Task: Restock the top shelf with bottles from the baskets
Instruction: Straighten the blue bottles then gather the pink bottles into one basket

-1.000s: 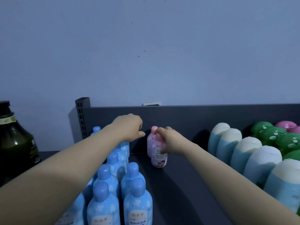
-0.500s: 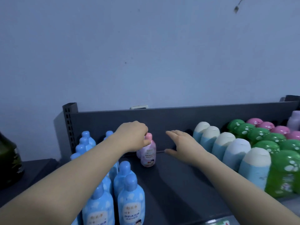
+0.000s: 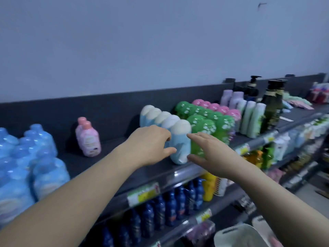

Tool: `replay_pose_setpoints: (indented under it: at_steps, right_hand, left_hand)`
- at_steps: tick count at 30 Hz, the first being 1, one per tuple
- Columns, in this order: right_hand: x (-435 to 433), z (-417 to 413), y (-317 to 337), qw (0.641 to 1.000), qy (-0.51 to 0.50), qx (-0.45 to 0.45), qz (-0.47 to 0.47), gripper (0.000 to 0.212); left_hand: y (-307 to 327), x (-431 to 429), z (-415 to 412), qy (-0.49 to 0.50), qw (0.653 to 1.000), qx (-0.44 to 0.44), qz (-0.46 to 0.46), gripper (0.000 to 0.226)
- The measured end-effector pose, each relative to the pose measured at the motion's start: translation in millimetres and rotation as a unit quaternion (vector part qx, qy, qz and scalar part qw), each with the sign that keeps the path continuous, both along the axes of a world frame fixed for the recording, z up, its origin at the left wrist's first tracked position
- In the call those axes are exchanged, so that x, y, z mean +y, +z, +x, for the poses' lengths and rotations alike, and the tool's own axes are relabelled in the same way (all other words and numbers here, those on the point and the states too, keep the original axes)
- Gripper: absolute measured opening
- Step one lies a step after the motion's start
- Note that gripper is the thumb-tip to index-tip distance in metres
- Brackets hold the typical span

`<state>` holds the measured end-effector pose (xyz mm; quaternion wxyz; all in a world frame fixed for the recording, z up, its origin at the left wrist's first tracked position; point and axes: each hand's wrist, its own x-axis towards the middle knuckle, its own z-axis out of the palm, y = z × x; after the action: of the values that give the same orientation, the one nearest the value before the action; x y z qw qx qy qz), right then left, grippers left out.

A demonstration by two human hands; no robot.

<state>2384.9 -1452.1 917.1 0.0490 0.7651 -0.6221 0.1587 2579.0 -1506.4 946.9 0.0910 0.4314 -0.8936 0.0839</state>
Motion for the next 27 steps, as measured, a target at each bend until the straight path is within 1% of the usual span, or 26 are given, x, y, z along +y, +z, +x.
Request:
replay_pose_setpoints:
  at_steps: [6, 10, 12, 16, 20, 24, 27]
  right_hand:
    - [78, -125, -42, 0.993, -0.092, -0.01, 0.07, 0.064]
    - [123, -197, -81, 0.982, -0.158, -0.025, 0.102, 0.061]
    - [142, -228, -102, 0.972, -0.195, -0.041, 0.124, 0.062]
    - [165, -285, -153, 0.945, -0.269, -0.084, 0.165, 0.061]
    - [177, -331, -208, 0.909, -0.338, -0.125, 0.208, 0.052]
    - [173, -369, -264, 0.879, -0.385, -0.14, 0.244, 0.054]
    - [159, -393, -304, 0.854, -0.414, -0.171, 0.265, 0.056]
  left_hand:
    - [-57, 41, -130, -0.092, 0.995, 0.019, 0.038, 0.043]
    - [-104, 64, -211, -0.14, 0.987, 0.012, 0.075, 0.036]
    - [-128, 73, -245, -0.157, 0.982, 0.012, 0.105, 0.036]
    - [-184, 76, -304, -0.18, 0.972, 0.0, 0.154, 0.038]
    - [-243, 65, -354, -0.184, 0.96, -0.023, 0.209, 0.041]
    - [-297, 39, -403, -0.196, 0.945, -0.054, 0.255, 0.038]
    - [-339, 19, -443, -0.204, 0.932, -0.068, 0.293, 0.038]
